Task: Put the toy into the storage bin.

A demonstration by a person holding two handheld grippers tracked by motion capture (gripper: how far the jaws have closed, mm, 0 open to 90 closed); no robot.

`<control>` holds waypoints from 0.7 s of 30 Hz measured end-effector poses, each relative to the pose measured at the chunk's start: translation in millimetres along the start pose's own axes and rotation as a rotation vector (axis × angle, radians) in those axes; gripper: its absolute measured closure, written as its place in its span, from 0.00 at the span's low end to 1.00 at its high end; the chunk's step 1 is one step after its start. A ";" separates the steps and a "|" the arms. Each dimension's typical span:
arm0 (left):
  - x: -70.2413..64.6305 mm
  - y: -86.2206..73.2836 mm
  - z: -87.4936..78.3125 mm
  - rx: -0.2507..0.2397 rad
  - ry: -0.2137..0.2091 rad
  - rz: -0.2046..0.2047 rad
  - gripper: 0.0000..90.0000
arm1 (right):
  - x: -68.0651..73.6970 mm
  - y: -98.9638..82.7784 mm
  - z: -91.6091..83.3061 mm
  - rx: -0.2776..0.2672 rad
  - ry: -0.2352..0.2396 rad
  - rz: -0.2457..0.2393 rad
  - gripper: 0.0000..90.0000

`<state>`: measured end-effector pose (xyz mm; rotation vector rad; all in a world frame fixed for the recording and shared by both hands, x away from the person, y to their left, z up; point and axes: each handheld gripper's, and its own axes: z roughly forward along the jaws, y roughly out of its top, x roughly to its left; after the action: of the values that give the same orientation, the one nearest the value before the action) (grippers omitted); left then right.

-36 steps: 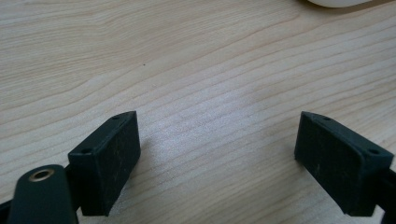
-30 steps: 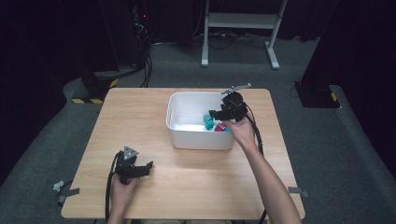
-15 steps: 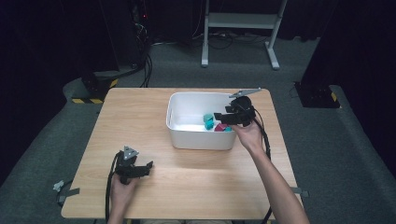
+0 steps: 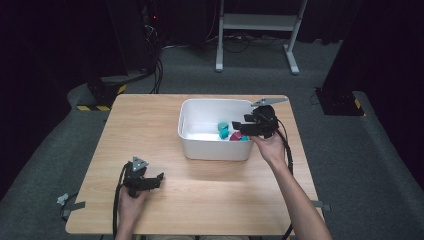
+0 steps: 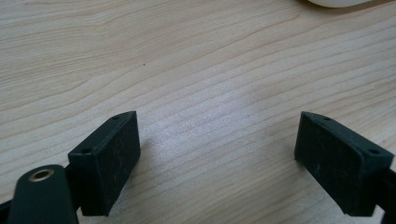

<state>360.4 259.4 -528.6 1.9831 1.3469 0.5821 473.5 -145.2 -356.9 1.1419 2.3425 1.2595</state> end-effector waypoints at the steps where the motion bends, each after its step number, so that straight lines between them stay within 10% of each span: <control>1: 0.0 0.0 0.0 0.000 0.000 0.000 0.16 | 0.2 -0.4 -1.3 -0.006 0.002 0.002 0.44; 21: 0.0 0.0 0.0 0.000 0.000 0.000 0.16 | -3.4 -18.4 -25.8 -0.059 -0.006 0.016 0.44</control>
<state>360.4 259.3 -528.6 1.9829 1.3469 0.5824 452.4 -169.0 -356.6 1.1463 2.2807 1.3188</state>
